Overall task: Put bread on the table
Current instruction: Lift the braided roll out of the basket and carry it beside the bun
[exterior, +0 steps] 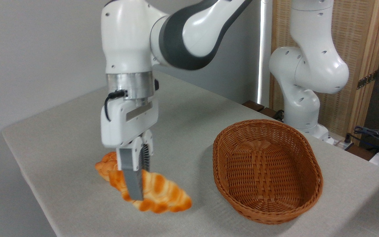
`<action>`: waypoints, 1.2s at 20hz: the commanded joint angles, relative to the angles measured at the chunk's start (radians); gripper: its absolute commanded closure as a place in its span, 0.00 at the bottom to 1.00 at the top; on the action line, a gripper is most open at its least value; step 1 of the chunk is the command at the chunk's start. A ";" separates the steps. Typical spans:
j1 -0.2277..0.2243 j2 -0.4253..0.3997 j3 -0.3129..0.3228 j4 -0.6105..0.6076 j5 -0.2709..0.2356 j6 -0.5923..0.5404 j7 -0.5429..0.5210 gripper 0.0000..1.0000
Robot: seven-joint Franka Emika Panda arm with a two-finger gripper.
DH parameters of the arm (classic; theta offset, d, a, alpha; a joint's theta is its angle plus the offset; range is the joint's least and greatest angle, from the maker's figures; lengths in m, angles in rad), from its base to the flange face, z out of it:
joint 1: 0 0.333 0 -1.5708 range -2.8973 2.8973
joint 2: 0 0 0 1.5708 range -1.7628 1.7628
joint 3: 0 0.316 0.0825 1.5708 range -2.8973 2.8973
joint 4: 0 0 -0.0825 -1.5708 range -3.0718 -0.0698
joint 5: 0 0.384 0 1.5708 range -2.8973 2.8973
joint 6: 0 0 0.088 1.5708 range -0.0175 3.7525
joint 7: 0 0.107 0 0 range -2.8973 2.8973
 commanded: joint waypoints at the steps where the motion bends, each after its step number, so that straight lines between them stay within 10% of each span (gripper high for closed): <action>1: -0.045 0.078 0.006 0.022 0.020 0.079 -0.072 0.54; 24: -0.105 0.100 0.005 0.022 -0.002 0.051 -0.275 0.00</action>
